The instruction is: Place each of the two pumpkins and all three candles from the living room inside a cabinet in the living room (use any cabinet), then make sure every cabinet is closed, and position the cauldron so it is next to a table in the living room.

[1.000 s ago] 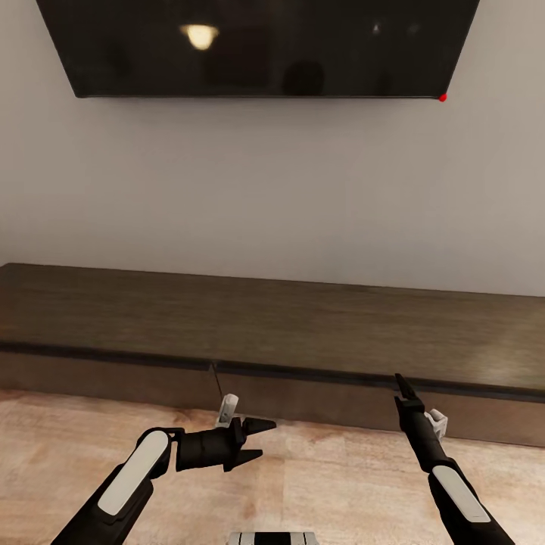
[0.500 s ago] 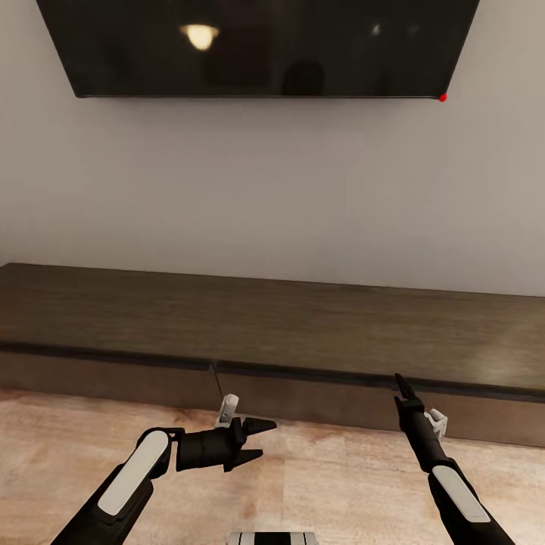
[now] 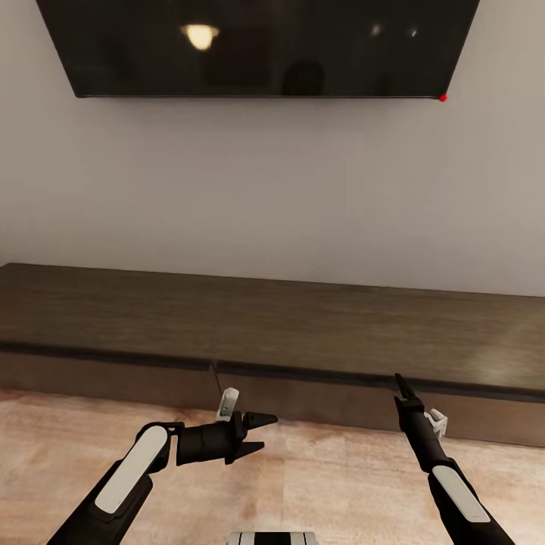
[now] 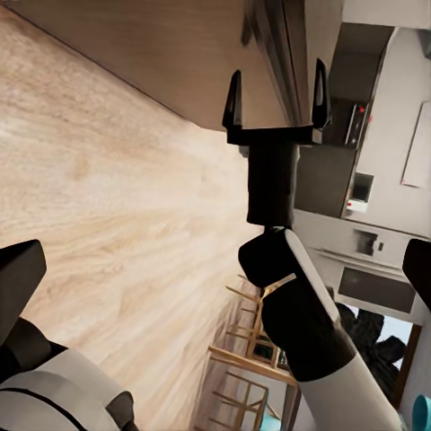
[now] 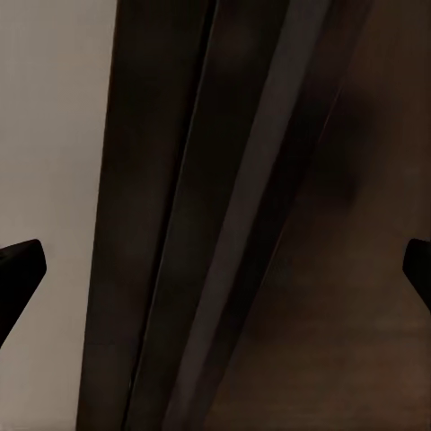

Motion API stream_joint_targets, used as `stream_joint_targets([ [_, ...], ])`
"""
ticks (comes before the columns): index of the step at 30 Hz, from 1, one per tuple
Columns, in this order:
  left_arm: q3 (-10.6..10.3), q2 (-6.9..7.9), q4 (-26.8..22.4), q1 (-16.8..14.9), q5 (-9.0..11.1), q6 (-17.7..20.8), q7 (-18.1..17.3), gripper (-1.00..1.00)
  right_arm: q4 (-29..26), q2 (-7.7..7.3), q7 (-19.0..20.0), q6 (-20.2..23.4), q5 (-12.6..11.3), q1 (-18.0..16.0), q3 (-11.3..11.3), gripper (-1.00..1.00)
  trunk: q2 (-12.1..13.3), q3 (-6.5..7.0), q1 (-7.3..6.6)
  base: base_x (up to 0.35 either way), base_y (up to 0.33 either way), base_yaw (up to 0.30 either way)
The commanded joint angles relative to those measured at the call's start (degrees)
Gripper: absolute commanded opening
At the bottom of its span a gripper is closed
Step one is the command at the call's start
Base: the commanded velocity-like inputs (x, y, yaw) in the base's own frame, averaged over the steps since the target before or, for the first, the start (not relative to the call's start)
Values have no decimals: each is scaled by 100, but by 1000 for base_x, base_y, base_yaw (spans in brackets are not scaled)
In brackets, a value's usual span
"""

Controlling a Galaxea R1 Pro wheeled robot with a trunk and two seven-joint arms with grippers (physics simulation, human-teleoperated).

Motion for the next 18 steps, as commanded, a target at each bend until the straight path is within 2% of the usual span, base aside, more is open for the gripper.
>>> stream_joint_targets([
  [1,-7,4,-1,-3,-23,4,-32,100,3,-1,23,18,-56,-2,5,100,-2,-4,-1,14,0,0],
  [18,-5,4,-4,-4,-23,2,-27,100,3,-1,29,18,-59,-2,5,100,-2,-4,-1,24,0,0],
])
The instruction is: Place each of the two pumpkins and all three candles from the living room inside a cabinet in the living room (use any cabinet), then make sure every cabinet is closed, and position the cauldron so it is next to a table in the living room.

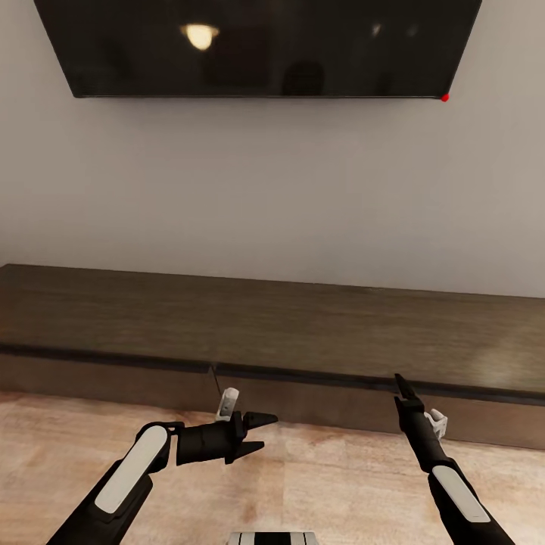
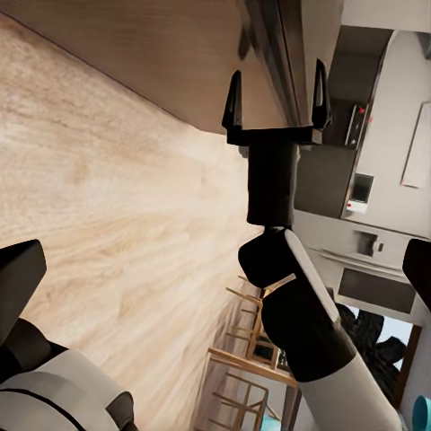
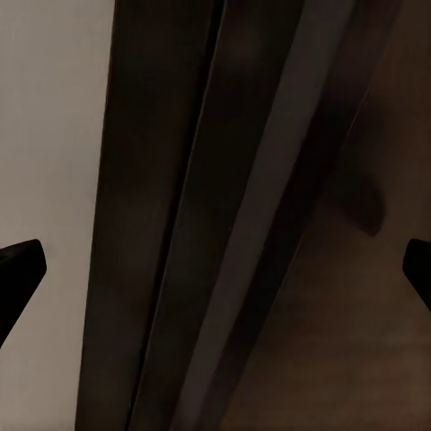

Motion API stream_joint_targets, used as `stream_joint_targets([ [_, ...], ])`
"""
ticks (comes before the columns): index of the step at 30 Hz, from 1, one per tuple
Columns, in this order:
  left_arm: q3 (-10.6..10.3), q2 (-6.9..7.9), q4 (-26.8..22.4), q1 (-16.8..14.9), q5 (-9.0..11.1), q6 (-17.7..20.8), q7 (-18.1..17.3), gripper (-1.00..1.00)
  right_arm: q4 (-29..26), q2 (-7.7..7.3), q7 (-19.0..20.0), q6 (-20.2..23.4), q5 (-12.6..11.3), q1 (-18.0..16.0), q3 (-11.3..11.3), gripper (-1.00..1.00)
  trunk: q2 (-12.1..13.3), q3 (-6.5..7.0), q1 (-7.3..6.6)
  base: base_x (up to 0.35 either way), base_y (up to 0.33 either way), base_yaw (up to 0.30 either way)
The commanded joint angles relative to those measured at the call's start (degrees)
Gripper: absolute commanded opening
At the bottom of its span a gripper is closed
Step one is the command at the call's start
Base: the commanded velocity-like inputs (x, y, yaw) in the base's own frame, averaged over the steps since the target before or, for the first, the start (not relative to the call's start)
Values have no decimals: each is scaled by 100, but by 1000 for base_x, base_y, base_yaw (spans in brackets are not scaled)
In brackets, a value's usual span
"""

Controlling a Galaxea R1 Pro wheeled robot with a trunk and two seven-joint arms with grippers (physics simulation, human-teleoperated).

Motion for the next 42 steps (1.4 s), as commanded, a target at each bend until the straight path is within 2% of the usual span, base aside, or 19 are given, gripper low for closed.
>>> stream_joint_targets([
  [1,-7,4,0,-3,-23,6,-29,100,3,-1,23,18,-54,-2,5,100,-2,-4,-1,0,0,0],
  [5,-8,4,1,-3,-23,6,-30,100,3,-1,25,18,-52,-2,5,100,-2,-4,-1,0,0,0],
  [9,-6,4,1,-3,-23,6,-29,100,3,-1,26,18,-51,-2,5,100,-7,-93,9,0,0,0],
  [21,-6,4,1,-3,-23,6,-29,100,5,0,21,18,-55,-2,5,100,-7,-93,9,0,0,0],
  [22,-7,4,1,-3,-23,6,-29,100,7,0,20,18,-55,-2,5,-100,-7,-93,9,0,0,0],
  [42,-8,-1,1,-3,-23,6,-29,100,9,-1,14,18,-56,-2,13,-100,-7,-93,9,-11,0,0],
])
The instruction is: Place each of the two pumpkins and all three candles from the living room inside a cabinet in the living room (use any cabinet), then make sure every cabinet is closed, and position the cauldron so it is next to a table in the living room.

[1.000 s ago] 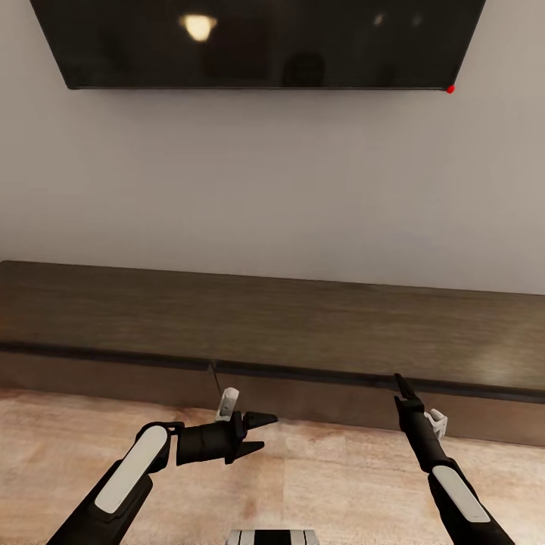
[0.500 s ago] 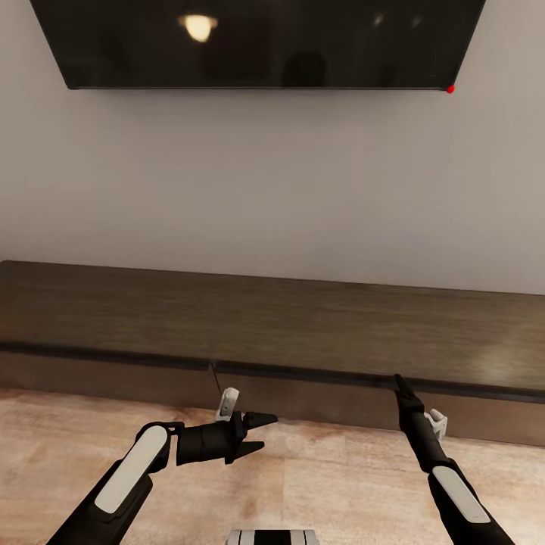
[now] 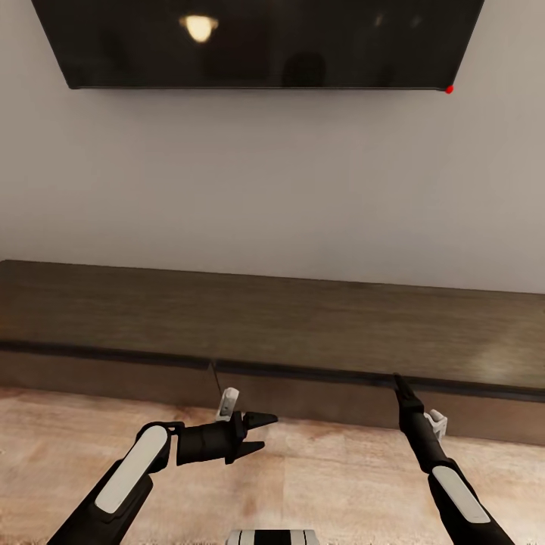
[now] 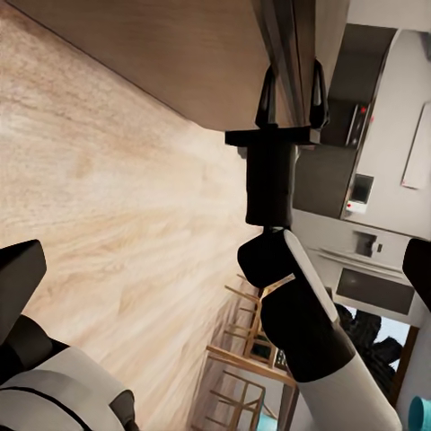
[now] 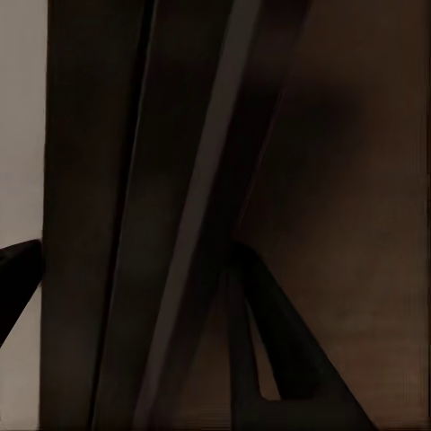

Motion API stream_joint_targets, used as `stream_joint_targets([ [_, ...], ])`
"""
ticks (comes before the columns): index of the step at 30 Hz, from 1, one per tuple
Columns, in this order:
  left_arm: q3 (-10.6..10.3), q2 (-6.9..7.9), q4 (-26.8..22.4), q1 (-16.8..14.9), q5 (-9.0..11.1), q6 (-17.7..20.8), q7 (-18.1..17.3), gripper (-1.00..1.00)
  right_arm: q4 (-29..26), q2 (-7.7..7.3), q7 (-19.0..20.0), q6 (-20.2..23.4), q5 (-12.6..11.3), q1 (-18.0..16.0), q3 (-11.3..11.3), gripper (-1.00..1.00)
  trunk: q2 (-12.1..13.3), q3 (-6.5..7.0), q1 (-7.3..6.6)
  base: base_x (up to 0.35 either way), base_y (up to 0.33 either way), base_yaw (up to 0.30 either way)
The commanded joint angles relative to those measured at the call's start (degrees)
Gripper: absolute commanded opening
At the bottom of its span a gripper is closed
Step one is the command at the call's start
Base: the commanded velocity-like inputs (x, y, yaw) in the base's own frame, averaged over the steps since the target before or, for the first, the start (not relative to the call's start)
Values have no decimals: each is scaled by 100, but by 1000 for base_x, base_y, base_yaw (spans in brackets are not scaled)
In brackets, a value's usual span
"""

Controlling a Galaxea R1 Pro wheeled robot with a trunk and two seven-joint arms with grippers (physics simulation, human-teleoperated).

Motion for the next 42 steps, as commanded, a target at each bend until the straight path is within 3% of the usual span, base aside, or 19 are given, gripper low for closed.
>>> stream_joint_targets([
  [1,-7,7,0,-3,-23,6,-29,100,-5,-1,51,28,-77,-4,8,-100,-2,-4,-3,-53,0,0],
  [42,-7,0,0,-3,-23,6,-29,100,-13,-1,59,28,-72,-4,8,-100,-2,-4,-3,-16,0,0],
])
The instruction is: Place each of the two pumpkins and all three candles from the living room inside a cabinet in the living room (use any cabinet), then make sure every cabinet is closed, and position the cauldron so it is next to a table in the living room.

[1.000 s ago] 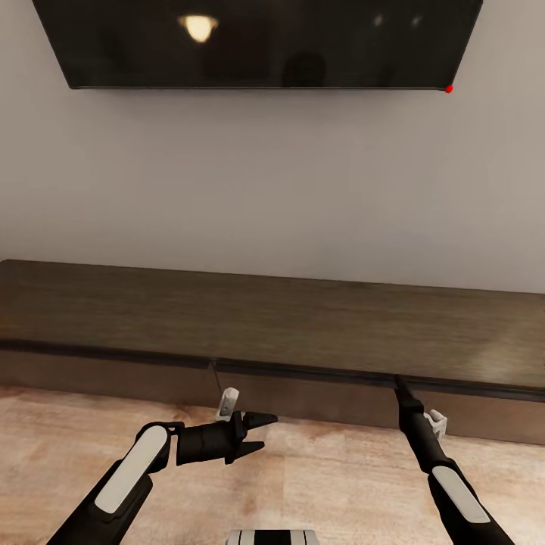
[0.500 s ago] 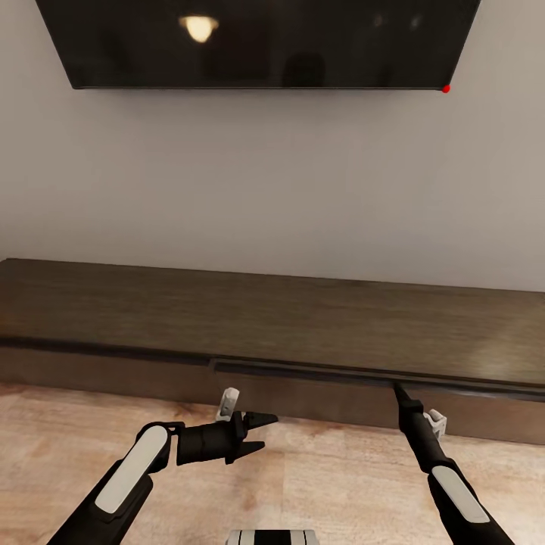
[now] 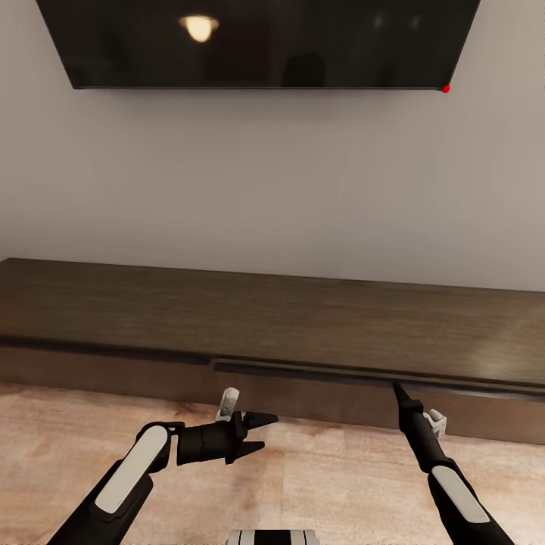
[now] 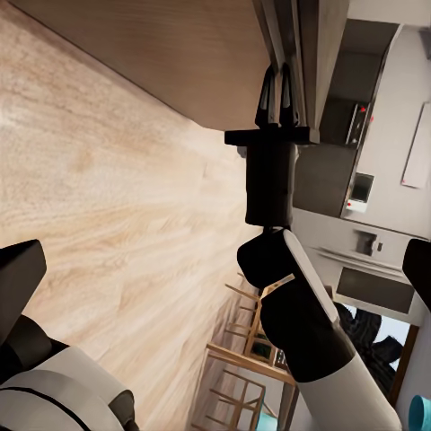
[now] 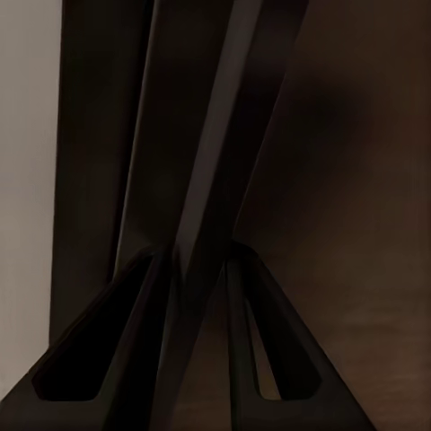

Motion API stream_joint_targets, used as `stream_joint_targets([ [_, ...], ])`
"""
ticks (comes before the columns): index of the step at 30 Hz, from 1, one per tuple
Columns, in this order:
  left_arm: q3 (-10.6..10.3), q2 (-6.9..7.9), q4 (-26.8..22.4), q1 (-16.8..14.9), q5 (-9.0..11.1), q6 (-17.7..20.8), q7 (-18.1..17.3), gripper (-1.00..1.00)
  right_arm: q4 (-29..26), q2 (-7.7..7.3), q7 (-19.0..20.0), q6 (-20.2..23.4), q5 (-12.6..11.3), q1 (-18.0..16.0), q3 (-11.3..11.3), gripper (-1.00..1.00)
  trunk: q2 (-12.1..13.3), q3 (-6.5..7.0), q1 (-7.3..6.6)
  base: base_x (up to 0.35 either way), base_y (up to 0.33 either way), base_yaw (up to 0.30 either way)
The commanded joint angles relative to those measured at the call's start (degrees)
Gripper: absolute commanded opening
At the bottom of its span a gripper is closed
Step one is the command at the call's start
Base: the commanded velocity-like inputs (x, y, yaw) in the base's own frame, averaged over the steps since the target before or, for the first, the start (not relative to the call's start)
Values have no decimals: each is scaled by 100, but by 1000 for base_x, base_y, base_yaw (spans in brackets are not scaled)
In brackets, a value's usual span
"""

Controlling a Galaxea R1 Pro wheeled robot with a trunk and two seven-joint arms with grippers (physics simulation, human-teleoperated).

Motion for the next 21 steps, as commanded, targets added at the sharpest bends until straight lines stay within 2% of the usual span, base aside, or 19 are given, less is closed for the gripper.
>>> stream_joint_targets([
  [1,-6,4,-1,-3,-23,6,-29,100,-5,-2,57,25,-95,-4,-4,-100,-2,-4,-2,-52,0,0],
  [14,-6,4,0,-3,-23,6,-29,100,-5,-2,59,25,-92,-4,-4,-100,-2,-4,-2,-65,0,0],
  [21,-4,4,3,-3,-23,6,-29,100,-3,-1,59,25,-93,-4,-4,-100,-2,-4,-2,-137,0,0],
])
